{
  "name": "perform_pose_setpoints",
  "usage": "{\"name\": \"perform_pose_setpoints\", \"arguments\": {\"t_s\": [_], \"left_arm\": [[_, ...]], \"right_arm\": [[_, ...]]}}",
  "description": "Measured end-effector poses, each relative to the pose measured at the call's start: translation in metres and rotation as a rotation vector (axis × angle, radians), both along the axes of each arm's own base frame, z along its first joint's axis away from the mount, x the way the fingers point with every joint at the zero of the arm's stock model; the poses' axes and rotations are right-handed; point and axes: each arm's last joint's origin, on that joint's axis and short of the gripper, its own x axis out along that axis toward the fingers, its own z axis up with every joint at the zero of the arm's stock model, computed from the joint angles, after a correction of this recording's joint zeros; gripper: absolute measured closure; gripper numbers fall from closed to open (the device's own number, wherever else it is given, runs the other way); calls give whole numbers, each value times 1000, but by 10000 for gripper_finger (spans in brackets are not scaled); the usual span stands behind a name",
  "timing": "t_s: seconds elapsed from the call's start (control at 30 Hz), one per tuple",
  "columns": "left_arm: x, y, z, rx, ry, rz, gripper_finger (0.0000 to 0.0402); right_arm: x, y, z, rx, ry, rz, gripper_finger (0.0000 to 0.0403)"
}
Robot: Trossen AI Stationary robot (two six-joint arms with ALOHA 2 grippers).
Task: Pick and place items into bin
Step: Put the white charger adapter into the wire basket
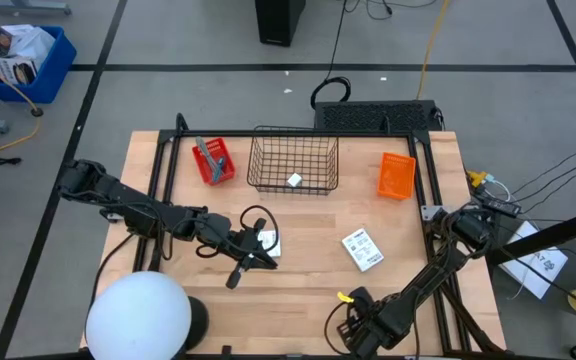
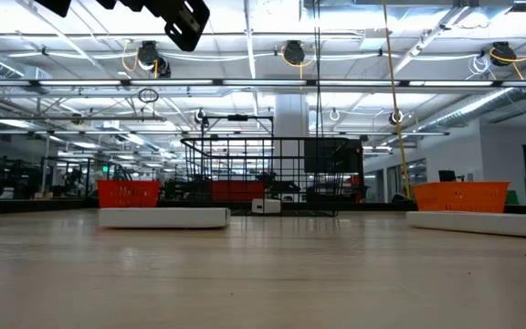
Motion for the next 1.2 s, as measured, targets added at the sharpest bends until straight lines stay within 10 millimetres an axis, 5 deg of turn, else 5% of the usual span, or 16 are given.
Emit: {"name": "perform_pose_setpoints", "arguments": {"t_s": [0.5, 0.8, 1.2], "left_arm": [[0, 0, 0, -1, 0, -1, 371], [0, 0, 0, -3, 1, 0, 371], [0, 0, 0, -3, 1, 2, 371]], "right_arm": [[-7, -6, -19, 42, 64, -22, 193], [-5, -8, -19, 43, 60, -4, 229], [21, -52, 5, -82, -43, 110, 222]]}}
